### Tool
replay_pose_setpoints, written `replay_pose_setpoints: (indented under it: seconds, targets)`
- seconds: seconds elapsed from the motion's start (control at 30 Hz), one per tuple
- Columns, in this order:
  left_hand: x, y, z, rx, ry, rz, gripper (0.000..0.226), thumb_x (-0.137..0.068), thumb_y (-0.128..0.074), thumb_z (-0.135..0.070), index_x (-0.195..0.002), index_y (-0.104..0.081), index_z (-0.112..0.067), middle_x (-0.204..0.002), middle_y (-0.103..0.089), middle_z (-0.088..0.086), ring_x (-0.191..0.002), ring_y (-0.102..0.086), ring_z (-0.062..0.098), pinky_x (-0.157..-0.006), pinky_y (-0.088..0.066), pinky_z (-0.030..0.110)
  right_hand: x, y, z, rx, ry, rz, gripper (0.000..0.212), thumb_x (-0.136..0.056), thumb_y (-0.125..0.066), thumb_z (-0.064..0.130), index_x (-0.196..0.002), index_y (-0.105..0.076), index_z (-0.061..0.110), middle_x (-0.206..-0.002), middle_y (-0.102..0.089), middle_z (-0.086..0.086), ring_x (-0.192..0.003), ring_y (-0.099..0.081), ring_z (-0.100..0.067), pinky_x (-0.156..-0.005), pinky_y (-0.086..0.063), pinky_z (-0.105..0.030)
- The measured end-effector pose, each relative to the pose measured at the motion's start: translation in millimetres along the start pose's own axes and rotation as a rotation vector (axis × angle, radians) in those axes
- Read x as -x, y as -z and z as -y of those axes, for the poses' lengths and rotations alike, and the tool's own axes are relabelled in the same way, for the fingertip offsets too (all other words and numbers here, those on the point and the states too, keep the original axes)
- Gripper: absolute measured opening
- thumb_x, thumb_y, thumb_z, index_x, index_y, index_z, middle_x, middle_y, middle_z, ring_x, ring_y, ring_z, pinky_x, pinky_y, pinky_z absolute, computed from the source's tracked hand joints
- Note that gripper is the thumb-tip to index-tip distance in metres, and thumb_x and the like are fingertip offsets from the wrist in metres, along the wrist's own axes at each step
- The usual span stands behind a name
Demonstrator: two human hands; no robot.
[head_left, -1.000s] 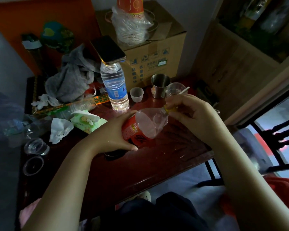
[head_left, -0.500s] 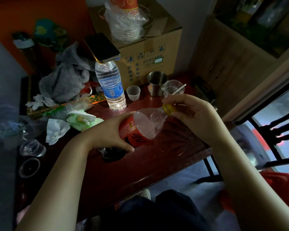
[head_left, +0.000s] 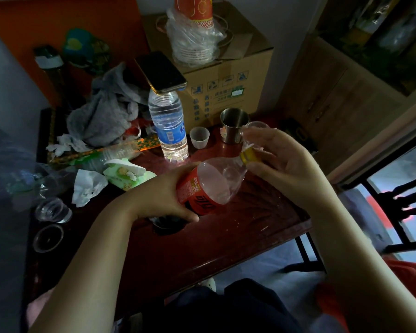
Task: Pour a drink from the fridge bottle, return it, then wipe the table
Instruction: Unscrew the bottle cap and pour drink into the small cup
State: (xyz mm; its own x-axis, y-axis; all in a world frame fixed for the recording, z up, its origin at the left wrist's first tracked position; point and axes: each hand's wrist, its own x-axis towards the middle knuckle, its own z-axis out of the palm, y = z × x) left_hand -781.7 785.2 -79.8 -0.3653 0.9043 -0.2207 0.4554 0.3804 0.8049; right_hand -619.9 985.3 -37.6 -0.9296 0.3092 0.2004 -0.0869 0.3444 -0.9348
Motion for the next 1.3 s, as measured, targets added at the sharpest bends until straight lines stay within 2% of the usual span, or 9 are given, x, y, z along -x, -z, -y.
replay_pose_setpoints:
  seconds: [0.07,0.13,0.27,0.5,0.63,0.73,0.87,1.17,1.3]
  targets:
    - [0.8,-0.6,0.2,0.018,0.003,-0.006,0.094,-0.055,-0.092,-0.014,-0.119,-0.036,-0.055,-0.122,-0.050,-0.031,-0.112,-0.047,-0.019,-0.088,-0.035,0.000,0.1,-0.9,1.0,0.131,-0.024,-0.089,0.046,-0.085,-0.061,0.048,-0.123,-0.055,0.022,-0.121,-0.061,0.004,-0.116,-0.056,-0.008,-0.097,-0.048,-0.032]
    - [1.1,-1.3,0.8,0.017,0.009,-0.009,0.094,-0.055,-0.092,-0.014,-0.120,-0.036,-0.052,-0.123,-0.049,-0.030,-0.112,-0.046,-0.019,-0.088,-0.035,-0.001,0.4,-1.3,4.7,0.378,-0.051,-0.176,0.047,-0.083,-0.051,0.062,-0.112,-0.059,0.026,-0.107,-0.061,0.009,-0.099,-0.058,0.000,-0.081,-0.046,-0.013]
    - [0.6,-2.4,2.6,-0.036,0.018,-0.022,0.101,-0.053,-0.092,-0.019,-0.129,-0.032,-0.047,-0.126,-0.048,-0.026,-0.113,-0.048,-0.010,-0.090,-0.032,-0.001,1.1,-2.7,13.7,0.576,-0.107,-0.160,0.032,-0.079,-0.057,0.056,-0.095,-0.064,0.030,-0.083,-0.062,0.014,-0.073,-0.055,0.002,-0.061,-0.039,-0.009]
    - [-0.4,-1.1,5.4,-0.045,0.009,-0.004,0.101,-0.054,-0.092,-0.022,-0.132,-0.033,-0.045,-0.128,-0.050,-0.025,-0.116,-0.046,-0.014,-0.093,-0.034,0.003,4.0,2.6,15.6,0.395,-0.082,-0.051,0.026,-0.082,-0.069,0.027,-0.107,-0.065,0.029,-0.098,-0.061,0.016,-0.087,-0.057,0.005,-0.072,-0.040,-0.005]
    - [-0.2,-0.6,9.1,-0.060,0.023,-0.016,0.098,-0.054,-0.092,-0.023,-0.125,-0.031,-0.053,-0.123,-0.048,-0.031,-0.114,-0.045,-0.017,-0.091,-0.034,0.002,3.7,10.2,6.7,0.320,-0.066,-0.046,0.033,-0.084,-0.069,0.017,-0.109,-0.061,0.038,-0.104,-0.065,0.010,-0.095,-0.063,-0.006,-0.083,-0.052,-0.026]
    - [-2.0,-0.5,14.5,-0.055,0.067,-0.031,0.102,-0.053,-0.092,-0.030,-0.133,-0.032,-0.050,-0.128,-0.051,-0.022,-0.116,-0.050,-0.005,-0.099,-0.039,0.019,5.6,15.8,-1.5,0.311,-0.078,-0.098,0.035,-0.085,-0.068,0.017,-0.109,-0.060,0.040,-0.106,-0.066,0.004,-0.097,-0.064,-0.012,-0.086,-0.053,-0.040]
    - [-9.5,-1.0,22.8,-0.108,0.124,-0.079,0.111,-0.047,-0.089,-0.041,-0.142,-0.031,-0.040,-0.137,-0.047,-0.013,-0.121,-0.048,0.005,-0.104,-0.040,0.032,13.2,20.9,-9.7,0.439,-0.113,-0.191,0.028,-0.085,-0.068,0.025,-0.109,-0.059,0.034,-0.102,-0.063,0.006,-0.091,-0.061,-0.007,-0.081,-0.050,-0.028]
    - [-28.1,1.5,29.5,-0.242,0.202,-0.102,0.102,-0.052,-0.089,-0.030,-0.138,-0.036,-0.039,-0.122,-0.049,-0.009,-0.109,-0.050,0.011,-0.088,-0.041,0.029,35.8,22.0,-34.4,0.539,-0.190,-0.362,0.029,-0.083,-0.069,0.029,-0.111,-0.062,0.024,-0.098,-0.059,0.014,-0.087,-0.056,0.000,-0.075,-0.041,-0.008]
    - [-35.9,2.8,30.7,-0.271,0.232,-0.082,0.102,-0.051,-0.088,-0.033,-0.138,-0.036,-0.038,-0.120,-0.051,-0.008,-0.106,-0.053,0.013,-0.087,-0.045,0.031,43.1,22.0,-41.8,0.555,-0.215,-0.375,0.028,-0.083,-0.069,0.027,-0.110,-0.063,0.025,-0.091,-0.050,0.026,-0.086,-0.048,0.016,-0.072,-0.034,0.001]
